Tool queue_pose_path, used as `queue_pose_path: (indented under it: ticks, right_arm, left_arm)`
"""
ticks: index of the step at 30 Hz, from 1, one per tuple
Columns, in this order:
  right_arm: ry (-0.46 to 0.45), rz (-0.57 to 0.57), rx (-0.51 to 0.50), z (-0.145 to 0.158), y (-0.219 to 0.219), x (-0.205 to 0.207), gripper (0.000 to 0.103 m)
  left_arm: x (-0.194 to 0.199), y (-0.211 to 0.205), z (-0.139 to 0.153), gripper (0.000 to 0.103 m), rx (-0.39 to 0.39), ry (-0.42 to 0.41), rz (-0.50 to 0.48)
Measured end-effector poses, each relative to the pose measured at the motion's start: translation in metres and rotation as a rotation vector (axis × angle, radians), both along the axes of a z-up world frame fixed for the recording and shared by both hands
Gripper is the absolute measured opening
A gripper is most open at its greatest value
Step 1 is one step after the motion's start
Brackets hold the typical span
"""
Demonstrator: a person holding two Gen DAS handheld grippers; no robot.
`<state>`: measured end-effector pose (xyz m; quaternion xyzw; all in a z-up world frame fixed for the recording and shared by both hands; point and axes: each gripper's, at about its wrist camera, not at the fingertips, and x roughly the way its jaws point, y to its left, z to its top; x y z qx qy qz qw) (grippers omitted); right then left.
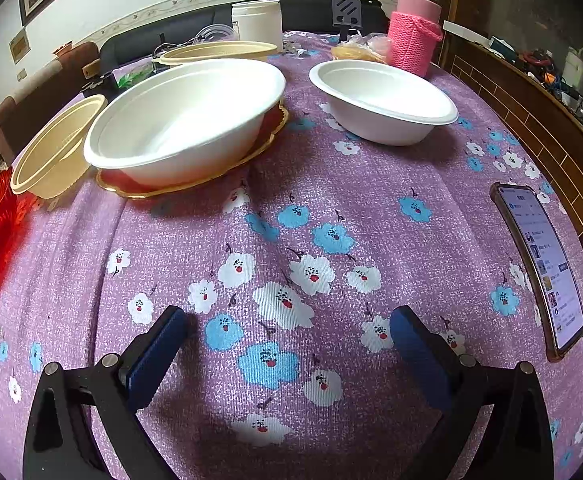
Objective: Organize plates and bowls
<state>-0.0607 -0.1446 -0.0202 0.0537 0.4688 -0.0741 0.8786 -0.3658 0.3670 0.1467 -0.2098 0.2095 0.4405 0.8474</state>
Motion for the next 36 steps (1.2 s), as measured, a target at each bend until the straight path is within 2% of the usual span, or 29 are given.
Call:
queue_pose_path:
  ticks: [8, 13, 14, 15, 17, 20, 23, 27, 28, 30, 34, 36]
  right_arm:
    - [0.005, -0.017, -0.009, 0.001, 0.005, 0.006, 0.102]
    - [0.011, 0.007, -0.009, 0.002, 0.005, 0.010, 0.102]
    - [0.014, 0.012, -0.006, 0.002, 0.005, 0.009, 0.101]
    - [0.013, 0.016, -0.004, 0.005, 0.005, 0.006, 0.094]
    - [-0.026, 0.028, -0.006, 0.019, 0.006, -0.007, 0.091]
    - [-0.148, 0.034, -0.013, 0.061, 0.010, -0.036, 0.091]
    - [-0.358, 0.065, -0.040, 0.128, 0.022, -0.077, 0.091]
    - [-0.637, 0.109, -0.074, 0.214, 0.036, -0.138, 0.091]
    - [-0.676, 0.127, -0.069, 0.229, 0.038, -0.147, 0.091]
    - [-0.759, 0.187, -0.064, 0.290, 0.045, -0.170, 0.092]
    - [-0.803, 0.249, -0.069, 0.398, 0.061, -0.189, 0.094]
    - [-0.817, 0.266, -0.072, 0.450, 0.073, -0.195, 0.100]
  left_arm:
    - [0.015, -0.033, 0.014, 0.103, 0.052, 0.013, -0.112]
    - [0.045, -0.051, 0.008, 0.103, 0.008, 0.004, -0.224]
    - [0.052, -0.056, 0.008, 0.103, -0.003, 0.006, -0.257]
    - [0.058, -0.061, 0.009, 0.103, -0.007, 0.006, -0.295]
    - [0.062, -0.074, 0.012, 0.103, 0.016, -0.003, -0.348]
    - [0.062, -0.088, 0.020, 0.103, 0.060, -0.025, -0.394]
    - [0.060, -0.093, 0.039, 0.103, 0.059, -0.071, -0.448]
    - [0.063, -0.109, 0.080, 0.103, 0.079, -0.148, -0.593]
    - [0.062, -0.112, 0.094, 0.103, 0.084, -0.172, -0.630]
    - [0.055, -0.113, 0.137, 0.103, 0.096, -0.232, -0.703]
    - [0.047, -0.117, 0.228, 0.103, 0.142, -0.277, -0.805]
    - [0.051, -0.125, 0.274, 0.103, 0.204, -0.257, -0.830]
